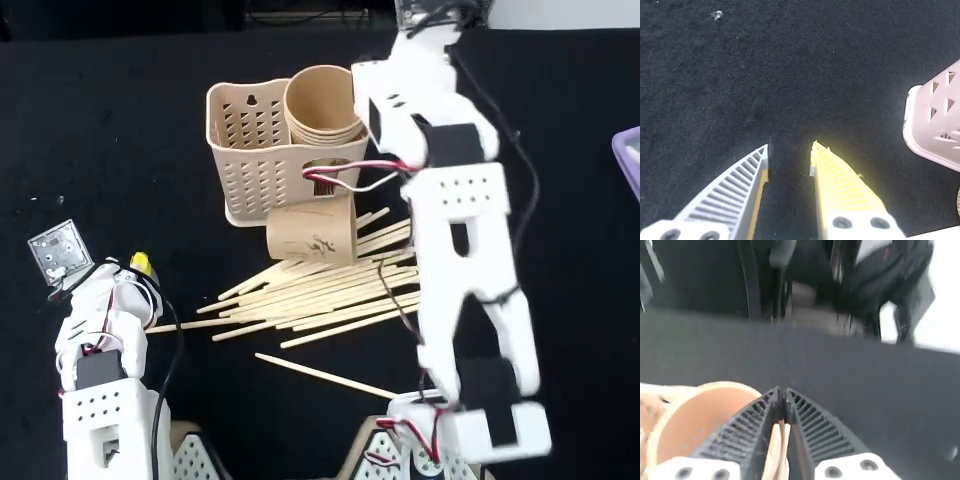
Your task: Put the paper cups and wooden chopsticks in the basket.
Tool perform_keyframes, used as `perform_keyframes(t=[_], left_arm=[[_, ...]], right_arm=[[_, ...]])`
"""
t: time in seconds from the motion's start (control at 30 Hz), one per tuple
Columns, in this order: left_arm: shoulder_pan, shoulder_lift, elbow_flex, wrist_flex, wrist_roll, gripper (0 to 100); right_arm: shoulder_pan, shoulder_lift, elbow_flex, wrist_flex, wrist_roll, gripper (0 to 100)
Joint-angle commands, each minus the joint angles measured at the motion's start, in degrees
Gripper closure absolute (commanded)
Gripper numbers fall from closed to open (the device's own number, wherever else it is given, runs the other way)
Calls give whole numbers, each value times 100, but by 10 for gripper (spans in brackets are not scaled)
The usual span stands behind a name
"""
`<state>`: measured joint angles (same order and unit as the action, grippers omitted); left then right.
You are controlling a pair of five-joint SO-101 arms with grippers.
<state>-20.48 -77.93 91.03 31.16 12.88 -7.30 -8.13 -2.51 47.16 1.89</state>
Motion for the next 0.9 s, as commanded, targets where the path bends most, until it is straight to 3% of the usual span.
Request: perform_keyframes(t=[0.0, 0.17, 0.4, 0.5, 0.63, 0.7, 0.87], left_arm=[[-13, -79, -48, -132, 9, 855], [-4, -79, -48, -132, 9, 855], [-22, -79, -48, -132, 9, 855], [-13, -79, -48, -132, 9, 855], [-31, -79, -48, -132, 9, 855], [-22, -79, -40, -132, 9, 855], [-31, -79, -40, -132, 9, 855]], right_arm=[[97, -989, -347, 237, 0, 986], [343, -1798, -338, 1407, 0, 984], [387, -2448, -198, 4018, 9, 818], [281, -2484, 189, 4624, 9, 809], [97, -2563, 1218, 4835, 53, 809], [-114, -2624, 1736, 4791, 492, 809], [-642, -3116, 2949, 4114, 949, 809]])
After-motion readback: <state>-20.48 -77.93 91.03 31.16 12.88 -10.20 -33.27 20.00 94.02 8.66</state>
